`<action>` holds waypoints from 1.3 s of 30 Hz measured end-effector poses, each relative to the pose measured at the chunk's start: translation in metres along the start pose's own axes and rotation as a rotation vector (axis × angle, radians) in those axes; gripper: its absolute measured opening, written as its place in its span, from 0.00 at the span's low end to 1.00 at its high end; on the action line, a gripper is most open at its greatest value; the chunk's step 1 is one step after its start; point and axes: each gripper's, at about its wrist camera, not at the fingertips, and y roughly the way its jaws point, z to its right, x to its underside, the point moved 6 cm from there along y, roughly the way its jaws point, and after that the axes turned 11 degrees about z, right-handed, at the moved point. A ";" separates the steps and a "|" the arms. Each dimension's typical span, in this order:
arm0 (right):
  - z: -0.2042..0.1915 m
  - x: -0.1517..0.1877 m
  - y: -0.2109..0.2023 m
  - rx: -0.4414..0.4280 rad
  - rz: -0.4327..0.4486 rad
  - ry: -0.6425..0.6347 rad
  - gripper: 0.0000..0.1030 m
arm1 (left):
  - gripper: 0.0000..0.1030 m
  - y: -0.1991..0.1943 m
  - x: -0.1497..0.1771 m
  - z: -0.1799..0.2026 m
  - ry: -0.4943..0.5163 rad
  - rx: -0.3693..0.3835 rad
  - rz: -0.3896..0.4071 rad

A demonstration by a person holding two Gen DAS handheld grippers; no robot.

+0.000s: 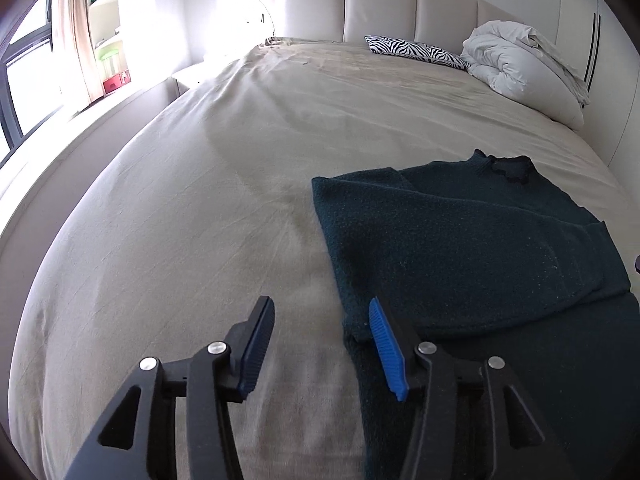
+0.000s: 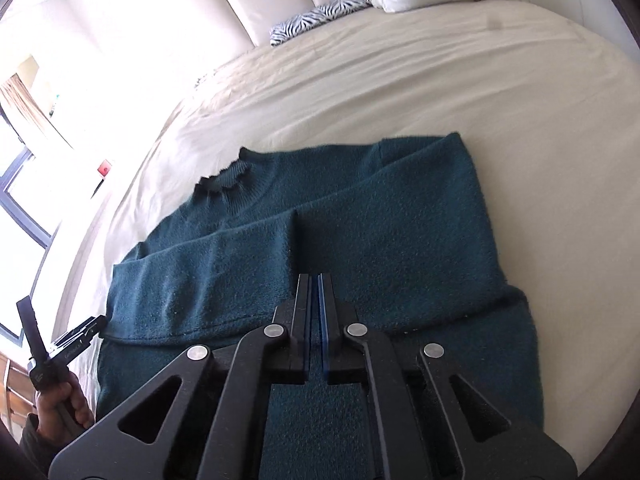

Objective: Fold small clothes
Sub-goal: 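Smooth the folded sweater flat and grasp its hem with the left gripper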

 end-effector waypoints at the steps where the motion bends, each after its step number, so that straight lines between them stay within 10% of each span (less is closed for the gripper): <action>1: -0.003 -0.003 -0.014 0.003 0.026 -0.026 0.09 | 0.56 -0.011 0.006 0.000 -0.003 0.007 0.001; 5: -0.011 0.001 -0.071 0.009 0.081 -0.092 0.51 | 0.59 -0.053 0.042 -0.002 -0.049 0.030 -0.021; 7: -0.011 0.007 -0.104 0.009 0.135 -0.104 0.55 | 0.61 -0.072 0.068 -0.007 -0.107 0.043 -0.056; 23: 0.112 0.130 -0.284 0.129 0.017 0.111 0.57 | 0.75 -0.162 0.172 0.020 -0.099 0.198 -0.202; 39: 0.128 0.188 -0.260 0.017 -0.219 0.258 0.56 | 0.77 -0.181 0.192 0.011 -0.193 0.287 -0.262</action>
